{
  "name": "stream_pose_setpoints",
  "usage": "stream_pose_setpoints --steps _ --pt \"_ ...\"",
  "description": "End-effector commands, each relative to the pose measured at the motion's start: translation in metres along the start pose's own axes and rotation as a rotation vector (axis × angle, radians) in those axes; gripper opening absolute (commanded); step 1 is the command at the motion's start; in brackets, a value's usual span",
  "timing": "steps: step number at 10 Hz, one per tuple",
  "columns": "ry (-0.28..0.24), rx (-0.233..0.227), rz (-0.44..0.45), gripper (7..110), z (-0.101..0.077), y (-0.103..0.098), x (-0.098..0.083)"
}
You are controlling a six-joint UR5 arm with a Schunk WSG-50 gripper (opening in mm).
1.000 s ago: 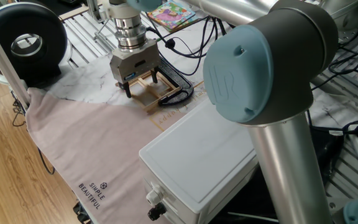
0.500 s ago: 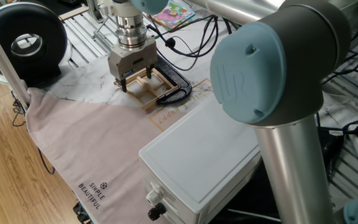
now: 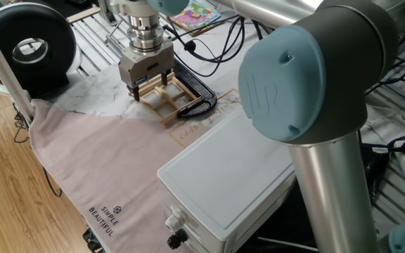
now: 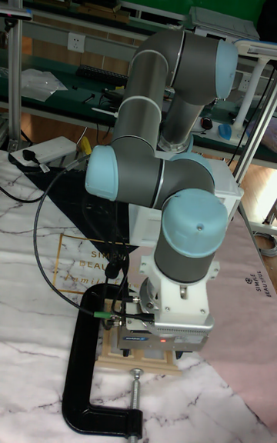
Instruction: Open a sliding window
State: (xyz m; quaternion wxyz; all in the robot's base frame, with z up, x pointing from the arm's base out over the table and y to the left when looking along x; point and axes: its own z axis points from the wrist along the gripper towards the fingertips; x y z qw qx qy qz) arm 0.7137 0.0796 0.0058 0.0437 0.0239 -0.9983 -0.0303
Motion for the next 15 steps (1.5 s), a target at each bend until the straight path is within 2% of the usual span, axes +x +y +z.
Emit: stream_pose_setpoints --steps 1,3,4,5,7,9,11,15 --pt "0.027 0.014 0.027 88 -0.009 0.006 0.004" --pt "0.128 0.001 0.079 88 -0.018 0.017 0.028" --pt "0.187 -0.028 0.091 88 -0.017 0.022 0.042" --pt "0.235 -0.043 0.094 66 -0.016 0.023 0.055" --pt "0.318 -0.057 0.099 66 -0.015 0.021 0.074" --pt "0.323 -0.051 0.09 66 -0.003 0.01 0.077" --pt "0.327 -0.059 0.088 66 0.005 0.007 0.08" --pt "0.326 -0.058 0.081 66 0.009 0.005 0.08"
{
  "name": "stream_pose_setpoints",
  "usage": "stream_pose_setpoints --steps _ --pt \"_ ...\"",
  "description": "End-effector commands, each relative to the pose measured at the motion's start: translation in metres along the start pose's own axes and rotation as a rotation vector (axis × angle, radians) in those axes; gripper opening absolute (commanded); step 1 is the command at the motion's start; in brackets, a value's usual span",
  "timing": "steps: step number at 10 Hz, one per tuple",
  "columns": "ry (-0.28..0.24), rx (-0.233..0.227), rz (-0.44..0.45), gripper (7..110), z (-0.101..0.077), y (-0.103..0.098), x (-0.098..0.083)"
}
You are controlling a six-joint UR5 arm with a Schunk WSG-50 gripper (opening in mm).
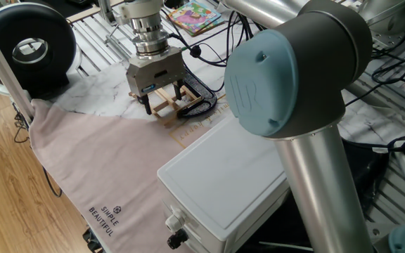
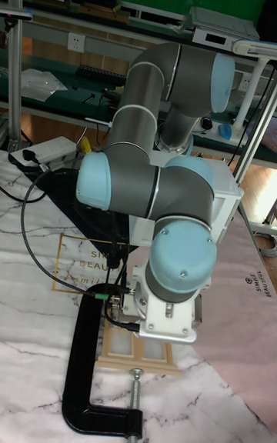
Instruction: Open a sliding window
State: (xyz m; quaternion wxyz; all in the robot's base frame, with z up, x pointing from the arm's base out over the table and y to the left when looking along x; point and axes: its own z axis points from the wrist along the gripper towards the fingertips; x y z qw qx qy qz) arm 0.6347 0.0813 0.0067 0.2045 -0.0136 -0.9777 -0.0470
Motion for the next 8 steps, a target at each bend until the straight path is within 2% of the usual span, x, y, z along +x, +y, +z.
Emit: stream_pose_setpoints --steps 1,8 --pt "-0.003 -0.003 -0.011 66 0.003 -0.003 -0.002" --pt "-0.041 -0.025 -0.04 66 0.003 0.002 -0.02"
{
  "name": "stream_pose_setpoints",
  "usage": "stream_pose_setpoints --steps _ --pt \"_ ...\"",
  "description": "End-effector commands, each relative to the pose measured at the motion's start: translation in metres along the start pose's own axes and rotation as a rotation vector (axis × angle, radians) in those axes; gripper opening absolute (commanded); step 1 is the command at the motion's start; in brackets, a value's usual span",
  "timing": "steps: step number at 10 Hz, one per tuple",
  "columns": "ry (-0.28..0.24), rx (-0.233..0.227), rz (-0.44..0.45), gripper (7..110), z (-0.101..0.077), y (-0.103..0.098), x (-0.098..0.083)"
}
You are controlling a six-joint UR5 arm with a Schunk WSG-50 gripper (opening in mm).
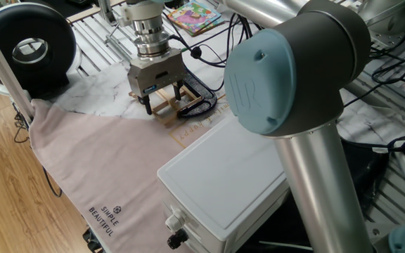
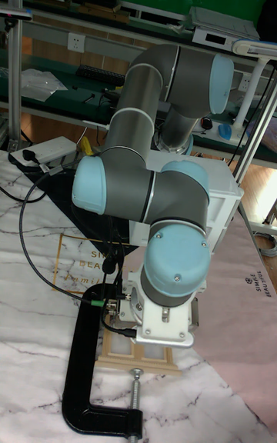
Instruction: Open a sliding window
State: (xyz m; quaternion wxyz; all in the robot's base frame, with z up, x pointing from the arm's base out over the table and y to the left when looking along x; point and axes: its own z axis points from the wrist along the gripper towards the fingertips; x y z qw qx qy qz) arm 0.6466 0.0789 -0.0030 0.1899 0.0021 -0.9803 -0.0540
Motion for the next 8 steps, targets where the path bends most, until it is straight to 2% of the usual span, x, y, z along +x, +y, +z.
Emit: stream_pose_setpoints --steps 1,8 --pt "-0.015 -0.019 -0.003 66 -0.0019 0.0068 -0.0068" --pt "-0.059 -0.014 -0.01 66 -0.0056 0.0101 -0.0158"
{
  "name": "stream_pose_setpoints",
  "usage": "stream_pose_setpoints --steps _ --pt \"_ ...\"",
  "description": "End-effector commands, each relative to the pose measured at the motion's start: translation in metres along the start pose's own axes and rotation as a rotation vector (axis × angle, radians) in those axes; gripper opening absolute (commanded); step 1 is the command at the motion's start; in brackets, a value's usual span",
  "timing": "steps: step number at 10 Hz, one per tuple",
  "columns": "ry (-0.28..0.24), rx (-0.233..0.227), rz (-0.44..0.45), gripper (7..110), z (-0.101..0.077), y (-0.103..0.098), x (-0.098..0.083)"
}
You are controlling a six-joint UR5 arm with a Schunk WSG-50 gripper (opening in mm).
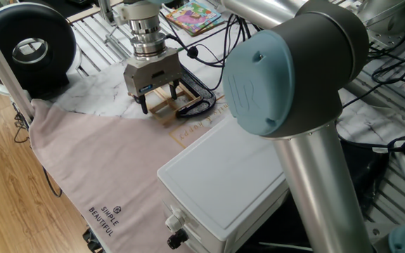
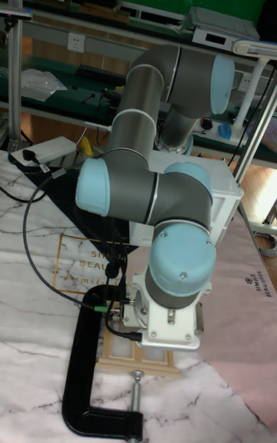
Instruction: Open a sliding window
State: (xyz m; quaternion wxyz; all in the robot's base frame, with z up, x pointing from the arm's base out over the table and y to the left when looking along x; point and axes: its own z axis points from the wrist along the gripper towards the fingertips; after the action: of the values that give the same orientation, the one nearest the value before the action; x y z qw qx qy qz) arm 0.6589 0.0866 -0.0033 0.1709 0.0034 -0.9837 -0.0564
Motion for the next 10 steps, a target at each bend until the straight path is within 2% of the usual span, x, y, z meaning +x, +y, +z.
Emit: stream_pose_setpoints --steps 1,2,4,6,7,8,9,10 --pt "-0.025 -0.009 -0.005 66 -0.002 0.003 -0.004" --pt "-0.019 -0.007 0.005 66 -0.003 0.005 0.001" --pt "0.034 -0.054 0.03 66 -0.019 0.019 0.029" --pt "0.053 -0.03 0.022 66 -0.044 0.019 0.046" --pt "0.017 -0.006 0.028 66 -0.055 0.015 0.038" --pt "-0.118 0.002 0.006 66 -0.067 0.013 0.007" --pt "-0.277 0.008 -0.03 44 -0.084 0.013 -0.026" --pt "-0.342 -0.026 -0.062 44 -0.102 0.026 -0.027"
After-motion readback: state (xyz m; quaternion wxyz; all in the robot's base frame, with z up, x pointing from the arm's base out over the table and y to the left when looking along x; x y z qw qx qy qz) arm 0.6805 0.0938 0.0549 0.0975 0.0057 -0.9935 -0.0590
